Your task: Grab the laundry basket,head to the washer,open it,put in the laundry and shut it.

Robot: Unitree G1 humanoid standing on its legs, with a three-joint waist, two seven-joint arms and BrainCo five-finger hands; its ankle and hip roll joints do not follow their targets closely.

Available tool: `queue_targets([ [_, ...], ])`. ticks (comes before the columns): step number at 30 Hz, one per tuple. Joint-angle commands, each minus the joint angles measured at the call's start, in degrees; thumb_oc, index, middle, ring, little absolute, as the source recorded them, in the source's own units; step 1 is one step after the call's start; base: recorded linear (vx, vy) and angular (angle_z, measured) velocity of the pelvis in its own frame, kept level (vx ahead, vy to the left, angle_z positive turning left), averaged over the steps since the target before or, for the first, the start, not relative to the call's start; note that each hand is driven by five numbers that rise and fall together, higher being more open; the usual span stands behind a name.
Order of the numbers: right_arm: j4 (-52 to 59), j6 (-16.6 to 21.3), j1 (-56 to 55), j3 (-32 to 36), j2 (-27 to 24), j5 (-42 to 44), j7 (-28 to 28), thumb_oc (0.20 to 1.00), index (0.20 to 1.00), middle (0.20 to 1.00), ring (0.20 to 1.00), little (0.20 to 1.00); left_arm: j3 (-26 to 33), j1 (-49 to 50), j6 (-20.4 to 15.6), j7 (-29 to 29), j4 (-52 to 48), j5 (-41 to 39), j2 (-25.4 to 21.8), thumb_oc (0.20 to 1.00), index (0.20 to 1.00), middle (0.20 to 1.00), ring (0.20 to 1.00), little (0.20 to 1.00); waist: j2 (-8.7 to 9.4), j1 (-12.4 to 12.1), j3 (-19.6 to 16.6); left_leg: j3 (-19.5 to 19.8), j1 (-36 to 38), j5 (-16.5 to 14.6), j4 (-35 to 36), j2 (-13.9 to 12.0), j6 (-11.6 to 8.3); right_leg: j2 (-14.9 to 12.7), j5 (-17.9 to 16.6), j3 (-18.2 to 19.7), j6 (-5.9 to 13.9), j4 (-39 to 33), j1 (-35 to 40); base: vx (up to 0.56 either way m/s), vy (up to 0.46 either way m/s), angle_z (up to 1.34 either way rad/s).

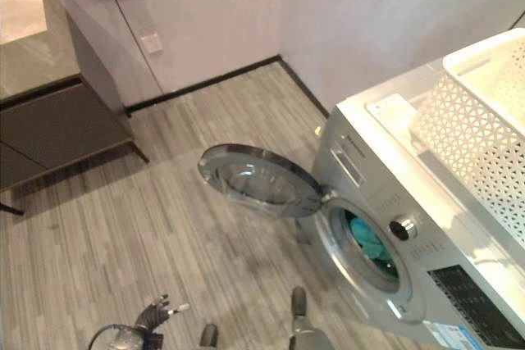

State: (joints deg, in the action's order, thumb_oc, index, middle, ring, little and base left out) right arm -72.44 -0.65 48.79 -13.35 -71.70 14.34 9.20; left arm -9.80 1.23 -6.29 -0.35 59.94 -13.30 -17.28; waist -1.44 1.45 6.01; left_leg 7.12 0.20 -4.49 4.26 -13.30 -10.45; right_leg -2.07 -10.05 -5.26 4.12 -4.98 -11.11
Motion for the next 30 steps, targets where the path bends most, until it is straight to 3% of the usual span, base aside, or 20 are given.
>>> queue_targets([
  [1, 2.0, 4.3, 0.1, 3.8, 1.0, 9.2, -4.4, 0.2, 0.2, 0.2, 0.2, 0.2, -1.8, -0.4, -2.2, 0.6, 2.6, 1.4, -1.1, 1.0, 1.0, 1.0, 1.0, 1.0, 3.58, 0.6, -0.2, -1.8, 3.6, 4.9, -3.2, -0.9, 3.76, -6.2, 9.0, 1.9, 4.7, 9.0, -1.3, -0.02, 0.093, 0.03],
  [13, 20.8, 7.7, -6.8, 16.0, 3.6, 11.3, -15.2, 0.2, 0.2, 0.2, 0.2, 0.2, -0.7, 1.9, -1.8, 2.2, 4.2, 3.6, 0.4, 1.0, 1.0, 1.0, 1.0, 1.0, 5.14, 1.0, -3.1, -3.0, 8.5, -3.2, -3.9, 0.9, 4.84, -8.2, 8.0, 2.9, 6.38, 9.0, 2.0, -0.02, 0.081, -0.03],
  [19, 26.7, 8.5, -6.8, 18.8, 4.5, 10.4, -20.2, 0.2, 0.2, 0.2, 0.2, 0.2, -1.2, 2.1, -1.4, 3.0, 4.3, 4.7, 0.9, 1.0, 1.0, 1.0, 1.0, 1.0, 5.6, 0.9, -4.0, -3.5, 10.1, -5.4, -4.1, 1.2, 5.32, -8.5, 8.0, 3.5, 6.75, 9.3, 2.9, -0.01, 0.065, -0.06],
  [21, 34.4, 6.6, -9.1, 19.7, 3.3, -3.4, -26.9, 0.2, 0.2, 0.2, 0.2, 0.2, -1.3, 2.1, -1.3, 3.4, 3.0, 6.0, 1.1, 1.0, 1.0, 1.0, 1.0, 1.0, 5.65, 0.8, -4.3, -3.3, 10.4, -6.4, -5.3, 1.4, 5.66, -8.9, 8.0, 3.6, 6.9, 9.2, 3.6, -0.01, 0.056, 0.0],
  [23, 37.9, 5.6, -10.2, 23.2, 2.2, -8.6, -32.1, 0.2, 0.2, 0.2, 0.2, 0.2, -2.8, 0.7, -1.2, 4.0, 3.6, 7.9, 0.8, 1.0, 1.0, 1.0, 1.0, 1.0, 6.29, 0.6, -4.2, -3.2, 9.3, -7.8, -9.0, 1.6, 5.58, -9.2, 7.9, 3.7, 6.88, 8.9, 4.2, -0.01, 0.019, 0.01],
  [24, 38.0, 5.5, -10.3, 23.3, 2.2, -8.7, -32.1, 0.2, 0.2, 0.2, 0.2, 0.2, -2.9, 0.6, -1.3, 4.0, 3.7, 7.9, 0.8, 1.0, 1.0, 1.0, 1.0, 1.0, 6.29, 0.6, -4.2, -3.1, 9.1, -8.0, -9.4, 1.6, 5.59, -9.2, 7.9, 3.7, 6.9, 8.9, 4.2, -0.04, 0.017, 0.06],
  [28, 41.4, 1.5, -12.1, 24.4, -1.0, -23.3, -38.2, 0.2, 0.2, 0.2, 0.2, 0.2, -5.8, -1.5, -1.1, 4.0, 2.7, 11.9, 0.1, 1.0, 1.0, 1.0, 1.0, 1.0, 7.03, 0.7, -3.4, -2.9, 6.3, -9.4, -14.8, 1.3, 4.96, -9.5, 7.1, 3.1, 7.06, 7.7, 5.2, -0.05, 0.008, 0.05],
  [30, 41.8, 1.2, -11.2, 23.8, 0.0, -24.3, -39.9, 0.2, 0.2, 0.2, 0.2, 0.2, -7.1, -1.8, -1.5, 4.4, 1.3, 12.4, -0.7, 1.0, 1.0, 1.0, 1.0, 1.0, 7.53, -0.3, -2.7, -0.3, 4.9, -9.8, -18.2, 1.1, 4.56, -8.9, 6.4, 4.4, 7.25, 6.8, 5.4, -0.11, 0.005, 0.01],
])
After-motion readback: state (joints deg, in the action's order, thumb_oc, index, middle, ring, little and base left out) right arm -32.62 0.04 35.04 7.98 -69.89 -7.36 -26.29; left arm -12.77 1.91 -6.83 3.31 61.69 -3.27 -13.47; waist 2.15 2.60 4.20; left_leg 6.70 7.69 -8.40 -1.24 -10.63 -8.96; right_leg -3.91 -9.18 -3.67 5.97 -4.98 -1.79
